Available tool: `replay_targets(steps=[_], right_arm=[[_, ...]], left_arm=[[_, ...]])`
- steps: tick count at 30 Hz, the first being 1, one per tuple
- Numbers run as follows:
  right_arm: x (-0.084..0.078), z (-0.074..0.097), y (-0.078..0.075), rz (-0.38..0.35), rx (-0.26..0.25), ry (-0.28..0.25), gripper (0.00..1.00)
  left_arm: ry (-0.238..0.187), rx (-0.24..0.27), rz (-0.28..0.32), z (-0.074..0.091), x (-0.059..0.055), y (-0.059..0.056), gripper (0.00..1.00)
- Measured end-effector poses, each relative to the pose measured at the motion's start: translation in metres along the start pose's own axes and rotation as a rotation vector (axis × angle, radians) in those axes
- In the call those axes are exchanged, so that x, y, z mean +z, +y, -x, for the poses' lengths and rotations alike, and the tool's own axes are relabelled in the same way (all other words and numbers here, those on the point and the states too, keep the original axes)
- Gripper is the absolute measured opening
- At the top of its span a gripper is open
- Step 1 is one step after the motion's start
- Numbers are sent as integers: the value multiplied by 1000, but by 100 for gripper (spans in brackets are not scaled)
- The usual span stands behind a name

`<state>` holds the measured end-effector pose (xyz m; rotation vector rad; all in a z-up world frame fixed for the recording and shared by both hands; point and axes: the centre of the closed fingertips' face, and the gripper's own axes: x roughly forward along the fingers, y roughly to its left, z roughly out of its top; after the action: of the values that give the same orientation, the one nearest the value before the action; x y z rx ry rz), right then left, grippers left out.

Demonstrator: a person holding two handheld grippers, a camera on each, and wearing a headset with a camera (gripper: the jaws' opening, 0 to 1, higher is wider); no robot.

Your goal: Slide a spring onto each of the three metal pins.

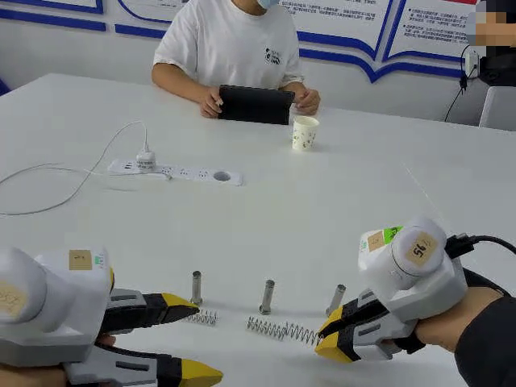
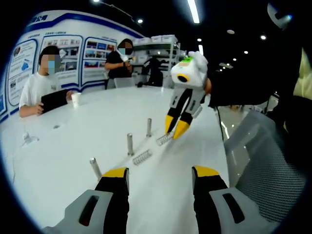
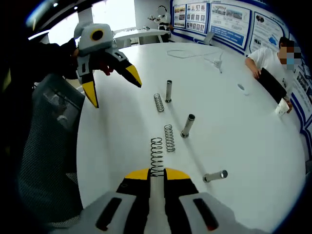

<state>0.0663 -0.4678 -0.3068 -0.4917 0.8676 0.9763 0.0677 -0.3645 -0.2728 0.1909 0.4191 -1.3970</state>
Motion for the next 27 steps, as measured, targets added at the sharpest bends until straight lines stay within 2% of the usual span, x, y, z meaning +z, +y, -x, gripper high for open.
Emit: replay_targets(steps=[12, 21, 27], right_arm=[[20, -6, 17, 72, 46, 0, 11], [35, -8, 28, 126, 73, -1, 11], [41, -9, 34, 156, 91, 3, 11]], left_arm=[[29, -59, -30, -20, 0, -8, 49], [36, -79, -53, -26, 3, -10, 46], [41, -96, -80, -30, 4, -14, 39]])
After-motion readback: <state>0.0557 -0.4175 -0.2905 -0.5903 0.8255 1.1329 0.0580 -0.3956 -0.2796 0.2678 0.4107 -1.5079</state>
